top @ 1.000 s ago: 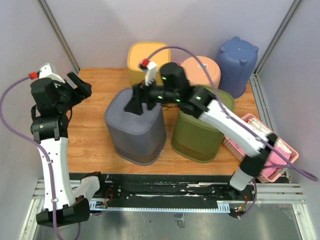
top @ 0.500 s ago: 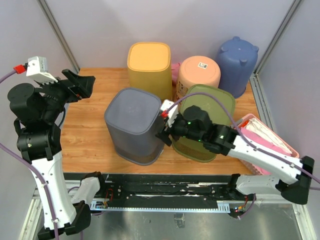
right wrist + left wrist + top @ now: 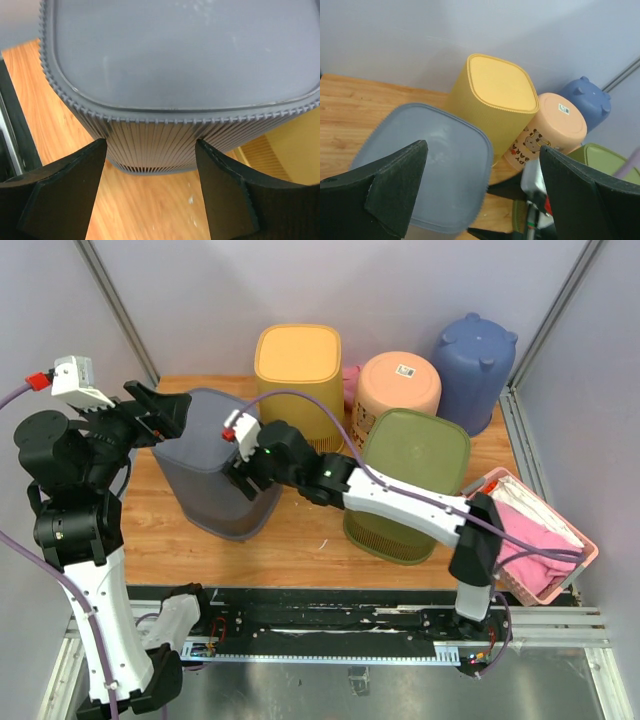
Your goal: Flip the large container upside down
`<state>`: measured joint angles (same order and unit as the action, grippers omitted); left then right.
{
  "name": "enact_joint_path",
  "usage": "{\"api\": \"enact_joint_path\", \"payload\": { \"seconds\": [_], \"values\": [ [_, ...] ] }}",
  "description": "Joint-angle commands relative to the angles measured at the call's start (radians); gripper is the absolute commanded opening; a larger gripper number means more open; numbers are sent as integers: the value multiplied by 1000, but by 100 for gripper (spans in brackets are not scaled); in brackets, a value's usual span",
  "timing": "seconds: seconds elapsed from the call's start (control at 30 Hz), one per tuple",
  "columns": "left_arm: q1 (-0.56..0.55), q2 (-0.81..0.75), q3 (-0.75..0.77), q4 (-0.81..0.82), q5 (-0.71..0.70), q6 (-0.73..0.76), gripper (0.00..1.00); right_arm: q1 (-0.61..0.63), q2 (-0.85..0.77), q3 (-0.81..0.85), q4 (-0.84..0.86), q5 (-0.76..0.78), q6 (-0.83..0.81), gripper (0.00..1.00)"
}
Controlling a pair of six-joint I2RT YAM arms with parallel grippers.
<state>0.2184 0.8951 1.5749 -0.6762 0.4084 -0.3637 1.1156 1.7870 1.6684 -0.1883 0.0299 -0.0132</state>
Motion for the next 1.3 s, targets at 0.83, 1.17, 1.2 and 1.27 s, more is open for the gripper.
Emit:
{"api": "enact_joint_path", "payload": {
  "seconds": [0.83,1.17,1.2,1.27],
  "values": [
    [-355,104,-140,138,-213,-5,99,-628,-503,-24,-356,558,250,99],
    [-458,123,-199,240,-229,26,99,-649,-606,-87,-426,768,218,99],
    [-458,108,-217,260,-238,29,99,-649,-619,-103,-421,768,214,99],
    [-458,76,-250,298,-243,39,99,-649,-640,-125,-408,770,200,99]
  ]
}}
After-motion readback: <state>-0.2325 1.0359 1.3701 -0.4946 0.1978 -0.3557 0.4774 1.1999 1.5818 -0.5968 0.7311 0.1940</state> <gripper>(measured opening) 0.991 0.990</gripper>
